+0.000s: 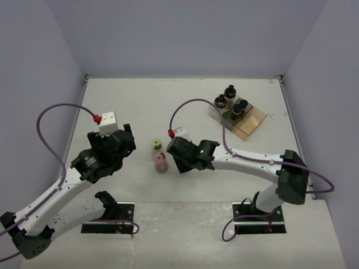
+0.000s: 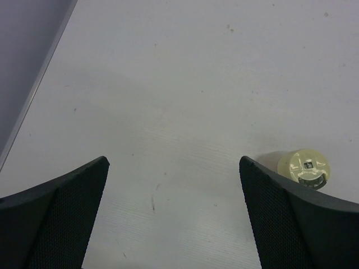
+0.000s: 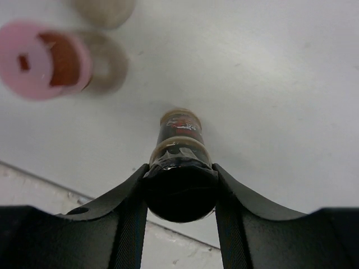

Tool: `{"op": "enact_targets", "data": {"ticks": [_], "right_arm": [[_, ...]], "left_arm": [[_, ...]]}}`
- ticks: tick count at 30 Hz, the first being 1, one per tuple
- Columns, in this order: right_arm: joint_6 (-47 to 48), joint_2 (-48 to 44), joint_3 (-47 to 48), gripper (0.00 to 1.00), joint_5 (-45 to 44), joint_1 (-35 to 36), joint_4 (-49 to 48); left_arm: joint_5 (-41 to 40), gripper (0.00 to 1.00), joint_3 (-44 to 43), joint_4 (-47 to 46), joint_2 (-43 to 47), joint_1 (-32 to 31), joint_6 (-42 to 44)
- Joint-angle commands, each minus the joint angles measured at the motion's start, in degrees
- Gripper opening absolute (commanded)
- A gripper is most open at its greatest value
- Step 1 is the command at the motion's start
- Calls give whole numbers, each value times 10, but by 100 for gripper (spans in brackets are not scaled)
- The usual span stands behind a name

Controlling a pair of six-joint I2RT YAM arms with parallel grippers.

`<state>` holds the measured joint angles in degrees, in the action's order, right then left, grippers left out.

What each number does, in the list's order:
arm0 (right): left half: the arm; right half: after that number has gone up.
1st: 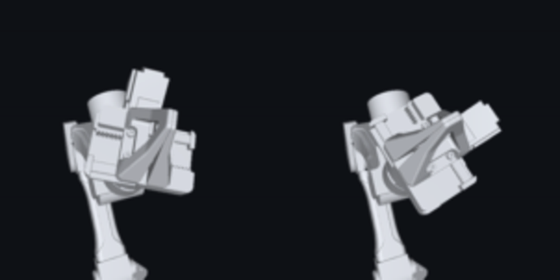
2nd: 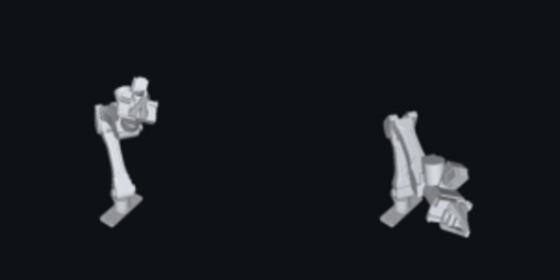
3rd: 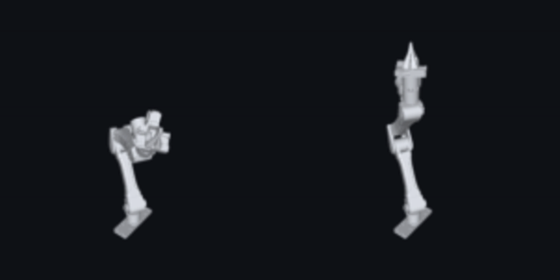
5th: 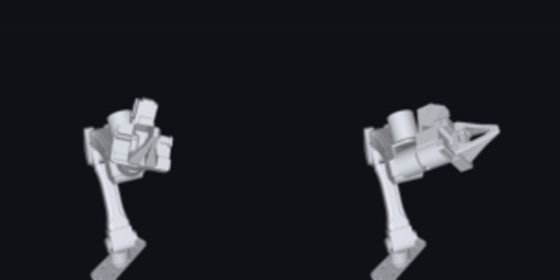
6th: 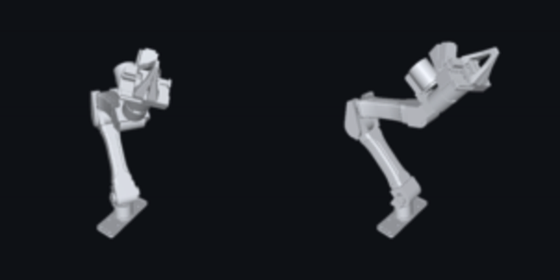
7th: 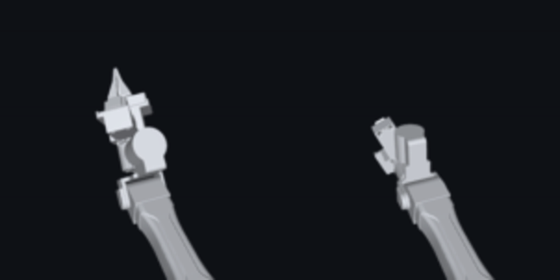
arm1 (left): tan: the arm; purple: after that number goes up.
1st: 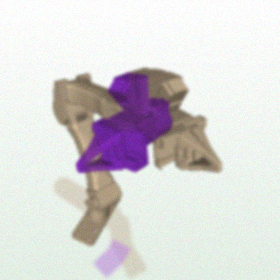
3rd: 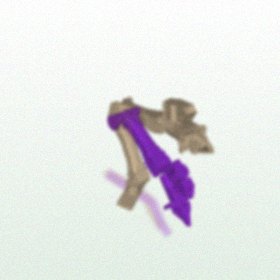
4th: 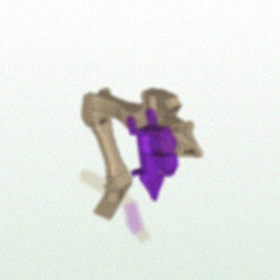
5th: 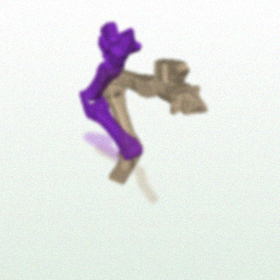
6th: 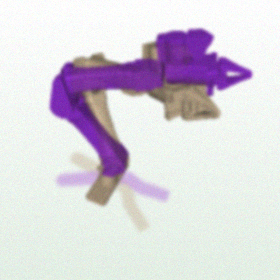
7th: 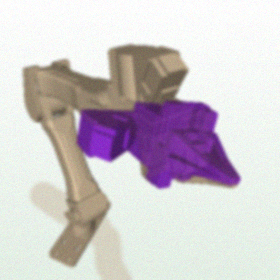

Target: Organize the condiment bottles

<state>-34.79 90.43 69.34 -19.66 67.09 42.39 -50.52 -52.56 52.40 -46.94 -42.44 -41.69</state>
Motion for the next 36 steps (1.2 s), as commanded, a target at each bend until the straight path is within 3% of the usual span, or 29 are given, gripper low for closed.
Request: {"op": "enact_targets", "data": {"ticks": [1, 6, 13, 30, 36], "right_arm": [[5, -97, -12, 0, -48, -101, 11], [49, -133, 22, 0, -44, -335, 1], [74, -65, 83, 0, -31, -475, -31], [127, 122, 197, 0, 30, -537, -52], [116, 153, 179, 8, 44, -537, -51]], "left_arm": [[0, 100, 7, -27, 6, 3, 17], [4, 100, 7, -29, 7, 3, 20], [12, 100, 9, -38, 6, 2, 29], [30, 100, 12, -54, 12, 2, 48], [32, 100, 13, -56, 12, 2, 49]]}}
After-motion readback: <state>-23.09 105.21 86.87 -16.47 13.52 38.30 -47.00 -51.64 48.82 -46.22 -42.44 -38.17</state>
